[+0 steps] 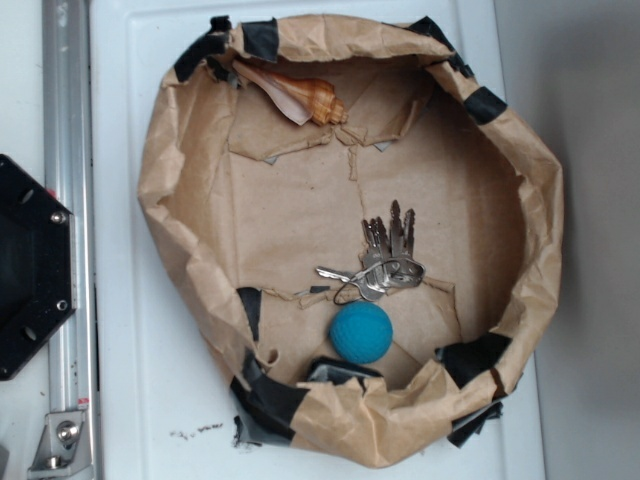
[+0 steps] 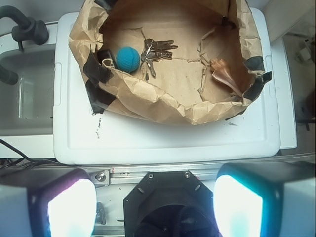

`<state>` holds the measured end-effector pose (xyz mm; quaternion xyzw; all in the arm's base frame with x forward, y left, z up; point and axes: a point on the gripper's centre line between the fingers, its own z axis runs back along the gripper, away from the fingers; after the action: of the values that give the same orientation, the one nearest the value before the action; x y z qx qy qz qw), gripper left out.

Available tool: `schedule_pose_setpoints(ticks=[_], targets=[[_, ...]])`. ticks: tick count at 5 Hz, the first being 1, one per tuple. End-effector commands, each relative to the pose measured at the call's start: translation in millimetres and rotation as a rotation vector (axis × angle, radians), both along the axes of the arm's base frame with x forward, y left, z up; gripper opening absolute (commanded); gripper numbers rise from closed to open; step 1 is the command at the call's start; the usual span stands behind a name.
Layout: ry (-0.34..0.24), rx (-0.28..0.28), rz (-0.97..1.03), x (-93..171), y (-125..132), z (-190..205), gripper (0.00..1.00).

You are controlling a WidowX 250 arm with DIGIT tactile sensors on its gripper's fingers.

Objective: Grab the shell.

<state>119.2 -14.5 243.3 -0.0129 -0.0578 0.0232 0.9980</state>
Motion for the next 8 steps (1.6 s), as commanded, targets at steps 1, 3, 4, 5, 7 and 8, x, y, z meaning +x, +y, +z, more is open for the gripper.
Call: schedule_pose_setpoints(ticks=[1,3,4,5,7,8], targets=[[0.0,0.0,0.0,0,0,0,1.0],[-0.024,0.108,-0.106,82,32,-40,1.0],[-0.022,0.133,-0.151,110,41,-60,1.0],[0.047,0.149,-0.319,142,55,-107,1.0],[0.174,0.282,-0.571,133,61,-168,1.0],[0.198,0.315,-0.586,123,87,-174,1.0]])
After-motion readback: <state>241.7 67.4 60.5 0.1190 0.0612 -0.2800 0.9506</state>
